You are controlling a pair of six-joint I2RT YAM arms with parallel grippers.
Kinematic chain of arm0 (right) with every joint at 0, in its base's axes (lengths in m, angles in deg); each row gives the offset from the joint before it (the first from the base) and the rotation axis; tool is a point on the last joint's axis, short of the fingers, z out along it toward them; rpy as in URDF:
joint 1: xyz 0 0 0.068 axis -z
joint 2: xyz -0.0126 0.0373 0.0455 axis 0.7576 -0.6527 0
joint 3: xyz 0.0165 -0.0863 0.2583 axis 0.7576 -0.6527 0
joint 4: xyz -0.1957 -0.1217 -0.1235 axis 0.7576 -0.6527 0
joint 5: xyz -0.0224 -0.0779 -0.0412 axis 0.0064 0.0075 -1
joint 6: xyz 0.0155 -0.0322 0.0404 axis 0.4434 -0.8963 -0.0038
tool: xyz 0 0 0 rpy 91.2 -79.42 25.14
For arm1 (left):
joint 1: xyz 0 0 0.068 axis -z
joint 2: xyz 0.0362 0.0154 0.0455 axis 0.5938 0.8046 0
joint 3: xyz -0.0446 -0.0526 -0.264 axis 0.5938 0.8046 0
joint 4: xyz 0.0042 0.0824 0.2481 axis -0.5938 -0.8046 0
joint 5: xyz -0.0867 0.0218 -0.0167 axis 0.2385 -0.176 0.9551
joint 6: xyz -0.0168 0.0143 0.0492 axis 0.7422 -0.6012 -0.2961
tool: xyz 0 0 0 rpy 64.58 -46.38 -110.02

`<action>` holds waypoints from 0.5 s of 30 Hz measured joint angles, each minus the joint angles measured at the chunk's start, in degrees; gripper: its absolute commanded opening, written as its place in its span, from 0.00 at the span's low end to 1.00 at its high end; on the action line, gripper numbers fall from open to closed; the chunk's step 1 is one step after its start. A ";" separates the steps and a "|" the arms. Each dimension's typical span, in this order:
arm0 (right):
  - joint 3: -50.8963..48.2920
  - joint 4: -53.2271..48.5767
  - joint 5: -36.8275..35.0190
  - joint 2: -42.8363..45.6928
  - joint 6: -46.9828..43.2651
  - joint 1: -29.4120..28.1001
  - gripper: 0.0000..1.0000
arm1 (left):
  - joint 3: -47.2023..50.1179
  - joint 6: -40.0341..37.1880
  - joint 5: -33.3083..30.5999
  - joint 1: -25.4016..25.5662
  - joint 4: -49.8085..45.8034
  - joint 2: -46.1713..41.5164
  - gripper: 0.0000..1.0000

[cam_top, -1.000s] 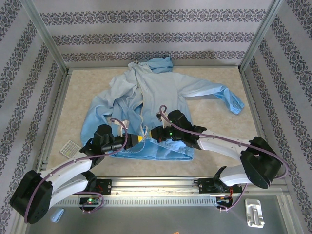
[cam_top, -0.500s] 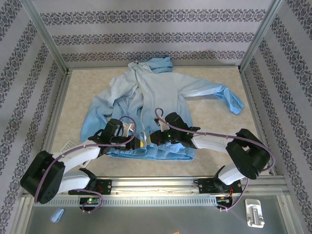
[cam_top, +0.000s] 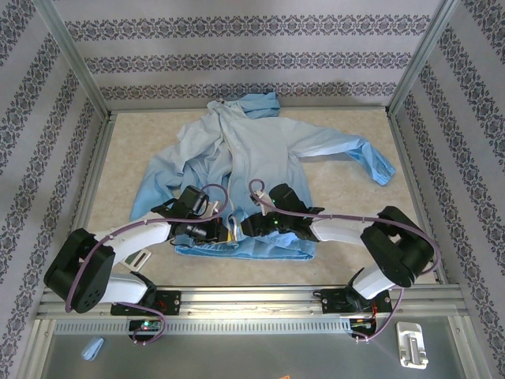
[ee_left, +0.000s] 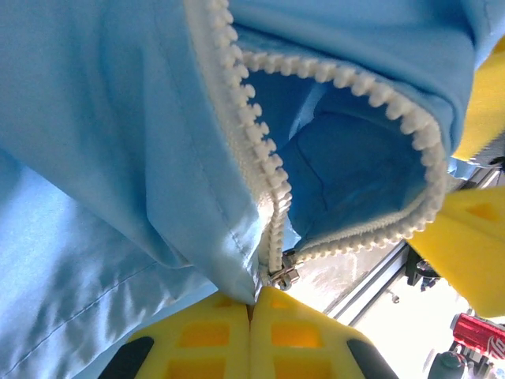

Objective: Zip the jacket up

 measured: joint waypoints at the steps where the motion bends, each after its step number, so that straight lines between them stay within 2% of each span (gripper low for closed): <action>1: -0.04 -0.94 -0.72 1.62 -1.42 0.00 0.44 | -0.33 0.02 0.00 0.00 -0.33 0.00 0.00; 8: -0.15 -7.67 -6.49 11.26 -9.92 -1.55 0.38 | -1.97 0.24 0.07 0.00 -2.38 0.00 0.00; 12: -0.15 -13.00 -11.43 14.23 -16.11 -6.80 0.38 | -2.58 0.48 0.11 0.37 -3.28 0.00 0.00; 15: -0.15 -16.26 -16.59 15.32 -21.99 -12.92 0.39 | -3.26 0.70 0.28 0.59 -4.04 -0.09 0.00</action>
